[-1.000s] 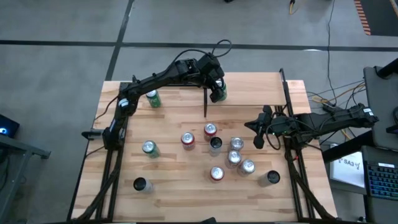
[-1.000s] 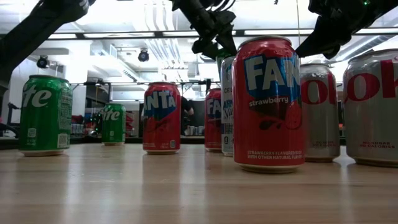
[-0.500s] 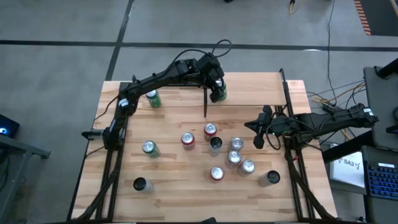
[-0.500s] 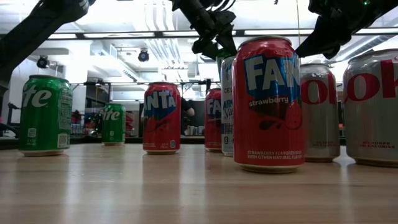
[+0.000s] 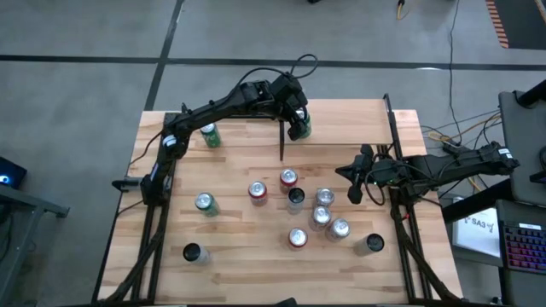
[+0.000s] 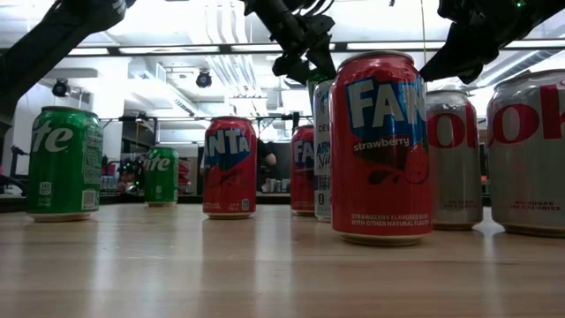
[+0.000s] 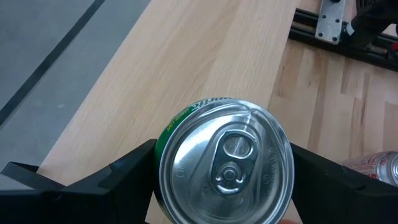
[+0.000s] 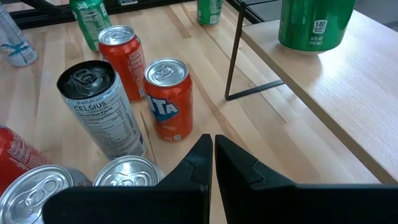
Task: Place canned beverage on shelf
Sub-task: Put the bottom green soda can on the shelf
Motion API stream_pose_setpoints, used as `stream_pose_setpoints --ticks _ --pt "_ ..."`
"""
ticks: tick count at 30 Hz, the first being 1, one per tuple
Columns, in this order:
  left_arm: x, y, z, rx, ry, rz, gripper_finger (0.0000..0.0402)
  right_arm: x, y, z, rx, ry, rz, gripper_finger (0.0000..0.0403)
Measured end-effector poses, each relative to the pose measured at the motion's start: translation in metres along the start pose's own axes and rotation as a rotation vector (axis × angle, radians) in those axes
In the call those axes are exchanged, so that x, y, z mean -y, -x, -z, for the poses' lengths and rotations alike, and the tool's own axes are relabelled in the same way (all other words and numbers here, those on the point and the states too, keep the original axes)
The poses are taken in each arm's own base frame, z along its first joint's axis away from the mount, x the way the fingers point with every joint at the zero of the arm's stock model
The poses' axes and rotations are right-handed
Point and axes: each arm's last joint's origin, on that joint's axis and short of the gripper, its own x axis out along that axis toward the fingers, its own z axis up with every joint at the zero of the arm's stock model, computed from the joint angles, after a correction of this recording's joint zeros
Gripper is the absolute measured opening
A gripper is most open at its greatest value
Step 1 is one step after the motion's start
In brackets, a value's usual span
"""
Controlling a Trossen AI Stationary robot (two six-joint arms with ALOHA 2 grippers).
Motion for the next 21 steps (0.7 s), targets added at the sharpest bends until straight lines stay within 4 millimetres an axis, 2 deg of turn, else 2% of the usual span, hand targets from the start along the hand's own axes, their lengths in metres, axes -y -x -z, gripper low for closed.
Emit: stream_pose_setpoints --ticks 21 --pt "0.0 0.0 0.0007 -0.007 0.009 0.0 0.0288 -0.0001 0.0 -0.0001 0.001 -0.001 -0.001 0.0009"
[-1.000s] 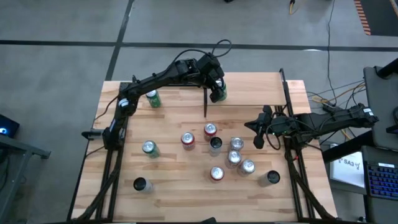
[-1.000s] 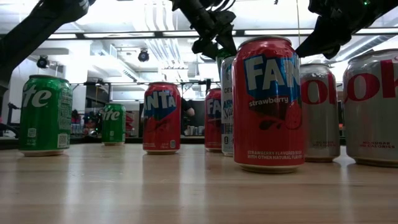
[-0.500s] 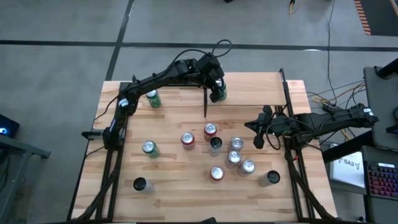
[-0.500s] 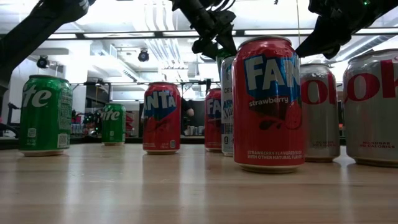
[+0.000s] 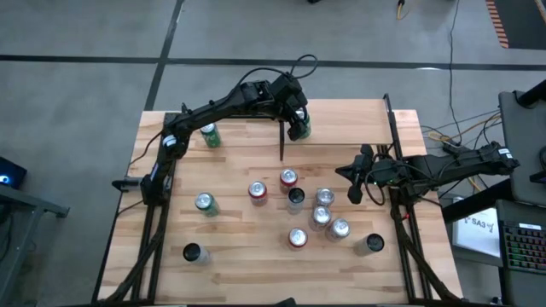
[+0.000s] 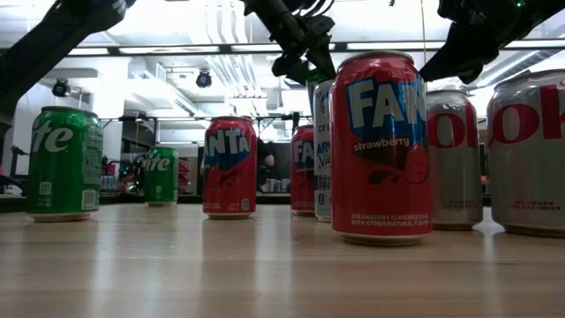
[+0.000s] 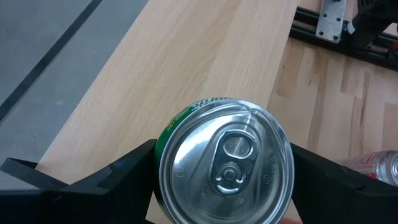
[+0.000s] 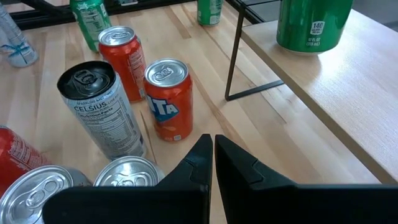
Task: Place canned beverage on shelf
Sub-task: Put the bottom green soda can on the shelf
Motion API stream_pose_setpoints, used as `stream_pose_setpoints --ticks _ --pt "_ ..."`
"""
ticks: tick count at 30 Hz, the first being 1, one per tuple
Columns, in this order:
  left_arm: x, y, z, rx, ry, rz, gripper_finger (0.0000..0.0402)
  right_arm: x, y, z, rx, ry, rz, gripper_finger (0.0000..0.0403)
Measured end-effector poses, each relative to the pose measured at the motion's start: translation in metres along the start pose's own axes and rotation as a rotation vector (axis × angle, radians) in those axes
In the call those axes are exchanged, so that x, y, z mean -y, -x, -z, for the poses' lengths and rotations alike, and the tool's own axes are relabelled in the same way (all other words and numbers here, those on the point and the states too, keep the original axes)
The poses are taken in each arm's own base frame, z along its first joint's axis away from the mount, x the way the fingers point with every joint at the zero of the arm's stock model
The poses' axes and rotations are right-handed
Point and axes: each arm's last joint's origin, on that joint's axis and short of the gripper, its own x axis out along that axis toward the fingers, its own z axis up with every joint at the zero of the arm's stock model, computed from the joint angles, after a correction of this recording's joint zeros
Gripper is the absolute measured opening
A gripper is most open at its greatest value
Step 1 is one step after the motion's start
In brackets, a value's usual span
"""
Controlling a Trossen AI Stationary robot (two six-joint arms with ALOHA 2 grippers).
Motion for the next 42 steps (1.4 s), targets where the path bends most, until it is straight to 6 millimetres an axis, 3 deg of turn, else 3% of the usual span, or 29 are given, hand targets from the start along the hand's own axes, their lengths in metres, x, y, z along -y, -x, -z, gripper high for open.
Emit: stream_pose_setpoints --ticks 42 --pt "0.0 0.0 -0.0003 0.003 0.018 0.0 0.0289 0.0 0.0 0.0 0.0 0.002 0.0 0.0009"
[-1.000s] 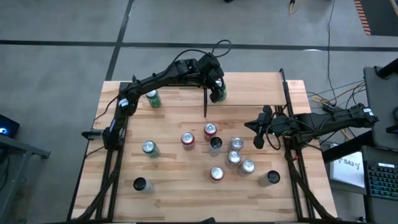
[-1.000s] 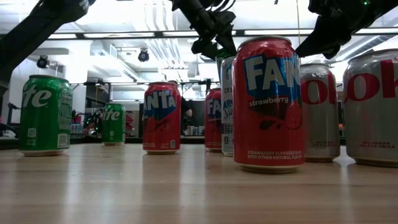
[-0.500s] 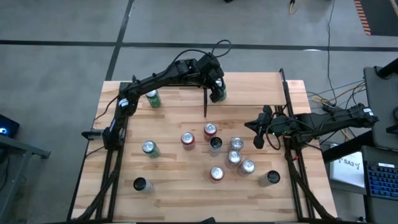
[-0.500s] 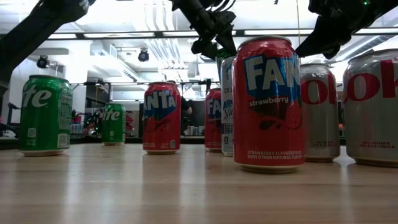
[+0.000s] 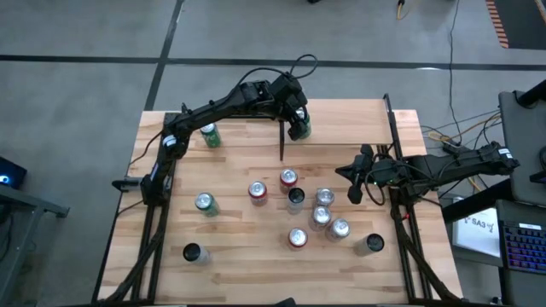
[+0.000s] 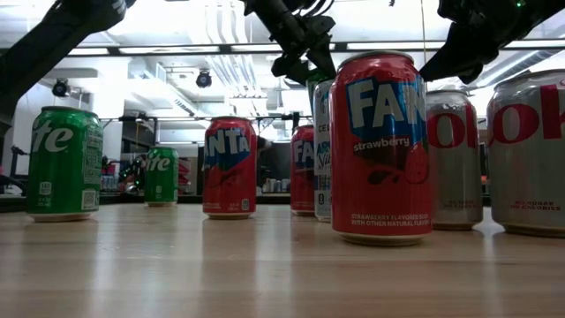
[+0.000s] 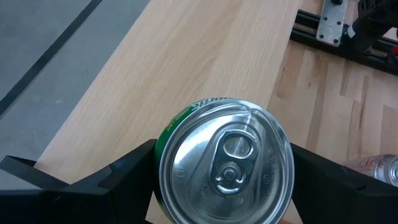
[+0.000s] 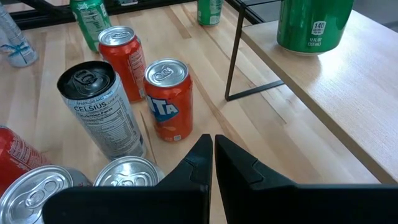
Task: Place canned beverage on shelf
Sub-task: Put the bottom green soda can on the shelf
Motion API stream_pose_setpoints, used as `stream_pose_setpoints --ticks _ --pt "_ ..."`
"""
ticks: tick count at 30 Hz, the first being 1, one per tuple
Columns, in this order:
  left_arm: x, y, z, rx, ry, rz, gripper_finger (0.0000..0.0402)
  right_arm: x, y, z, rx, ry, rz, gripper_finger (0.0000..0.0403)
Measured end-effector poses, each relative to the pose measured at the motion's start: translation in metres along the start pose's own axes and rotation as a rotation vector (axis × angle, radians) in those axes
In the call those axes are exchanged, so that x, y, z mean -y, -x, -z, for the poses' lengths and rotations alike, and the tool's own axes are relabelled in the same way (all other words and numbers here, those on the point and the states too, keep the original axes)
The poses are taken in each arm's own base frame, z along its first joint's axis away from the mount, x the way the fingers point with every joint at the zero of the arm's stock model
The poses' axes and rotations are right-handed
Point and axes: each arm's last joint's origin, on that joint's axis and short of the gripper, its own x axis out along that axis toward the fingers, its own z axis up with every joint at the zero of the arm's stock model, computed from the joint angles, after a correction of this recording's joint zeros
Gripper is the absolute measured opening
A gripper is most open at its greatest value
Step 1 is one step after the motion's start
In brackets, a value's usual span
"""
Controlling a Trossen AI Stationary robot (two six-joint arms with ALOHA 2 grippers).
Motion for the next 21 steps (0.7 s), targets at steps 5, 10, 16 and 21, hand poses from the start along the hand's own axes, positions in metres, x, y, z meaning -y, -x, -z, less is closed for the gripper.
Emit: stream_pose_setpoints --ticks 5,10,16,21 --pt "0.0 0.0 0.0 0.0 0.0 0.0 0.0289 0.0 0.0 0.0 0.0 0.0 0.0 0.0009" --pt "0.0 0.0 0.0 0.0 0.0 0.0 0.0289 0.0 0.0 0.0 0.0 0.0 0.0 0.0009" --pt "0.0 0.0 0.0 0.0 0.0 0.0 0.0289 0.0 0.0 0.0 0.001 0.0 0.0 0.0009" --pt "0.0 0.0 0.0 0.0 0.0 0.0 0.0289 0.0 0.0 0.0 0.0 0.0 0.0 0.0009"
